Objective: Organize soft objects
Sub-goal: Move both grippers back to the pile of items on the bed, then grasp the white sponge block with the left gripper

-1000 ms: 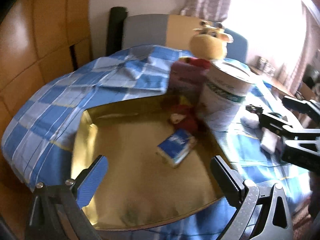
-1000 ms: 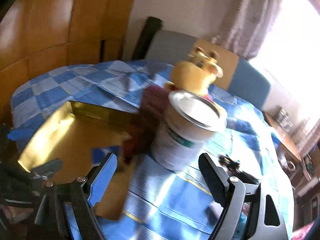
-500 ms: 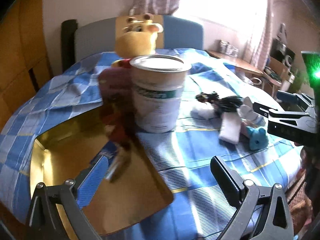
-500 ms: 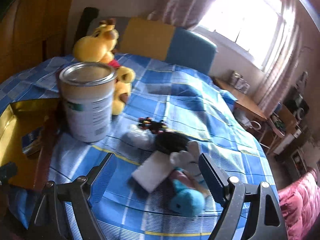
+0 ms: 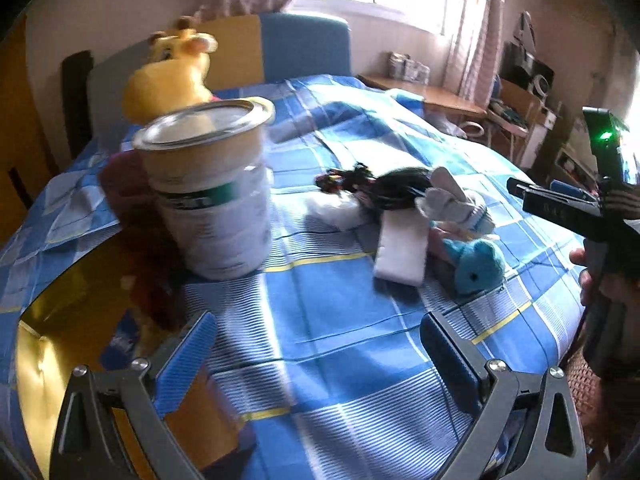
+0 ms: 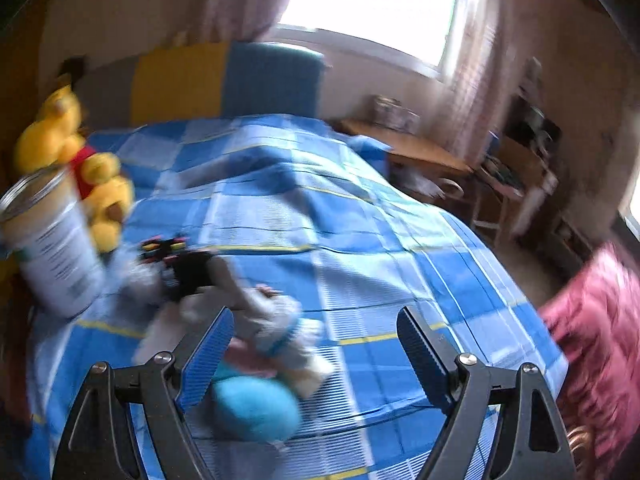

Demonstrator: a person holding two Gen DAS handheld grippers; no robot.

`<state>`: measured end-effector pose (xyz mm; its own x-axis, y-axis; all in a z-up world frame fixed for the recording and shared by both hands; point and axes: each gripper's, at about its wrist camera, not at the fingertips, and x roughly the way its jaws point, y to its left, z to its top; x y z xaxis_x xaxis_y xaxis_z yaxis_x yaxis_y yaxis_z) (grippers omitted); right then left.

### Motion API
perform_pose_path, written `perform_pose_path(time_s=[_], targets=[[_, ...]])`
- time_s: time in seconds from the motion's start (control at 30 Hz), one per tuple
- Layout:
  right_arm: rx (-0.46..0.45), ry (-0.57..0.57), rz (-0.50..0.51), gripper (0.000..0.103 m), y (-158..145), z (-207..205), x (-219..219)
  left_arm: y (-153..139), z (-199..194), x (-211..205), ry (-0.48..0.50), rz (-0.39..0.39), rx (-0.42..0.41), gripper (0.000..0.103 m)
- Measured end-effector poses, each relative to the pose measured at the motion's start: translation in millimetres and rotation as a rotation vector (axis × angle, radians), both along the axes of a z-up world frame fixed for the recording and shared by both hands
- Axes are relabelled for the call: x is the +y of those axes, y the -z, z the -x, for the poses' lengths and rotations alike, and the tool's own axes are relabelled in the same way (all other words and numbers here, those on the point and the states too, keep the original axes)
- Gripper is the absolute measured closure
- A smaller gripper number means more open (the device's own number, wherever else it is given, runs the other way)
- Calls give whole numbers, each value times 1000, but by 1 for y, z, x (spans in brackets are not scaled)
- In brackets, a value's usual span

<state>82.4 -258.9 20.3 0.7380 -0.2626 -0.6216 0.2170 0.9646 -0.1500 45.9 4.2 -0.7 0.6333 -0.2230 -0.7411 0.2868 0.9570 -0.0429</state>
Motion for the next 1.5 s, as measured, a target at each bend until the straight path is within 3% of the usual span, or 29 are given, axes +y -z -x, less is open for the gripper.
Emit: perform_pose_path(time_s=[0.13, 0.27, 0.47, 0.9, 1.0, 1.03, 1.07, 1.33, 1.5], targets=[[6, 91, -159, 18, 8, -2, -36, 10, -14, -25, 61, -2, 19, 7], [27, 91, -206, 18, 12, -3, -40, 25, -33, -50, 113, -7, 52, 15], [40, 91, -228, 18, 15, -4, -40, 51, -61, -78, 142, -17, 115, 15], [55, 105, -305, 18, 20, -8, -51, 86, -114, -114, 179, -66, 153, 15], [64, 107, -315, 18, 22, -10, -53, 90, -123, -116, 182, -46, 160, 25], [69, 104, -317, 18, 23, -11, -52, 92, -125, -116, 188, -36, 173, 37], [75, 98, -313, 18, 24, -12, -51, 95, -126, -117, 198, -25, 186, 46], [121, 25, -252, 18, 30, -18, -32, 93, -99, -92, 164, 13, 172, 48], [136, 40, -288, 18, 33, -19, -38, 91, -71, -77, 127, 8, 177, 48]])
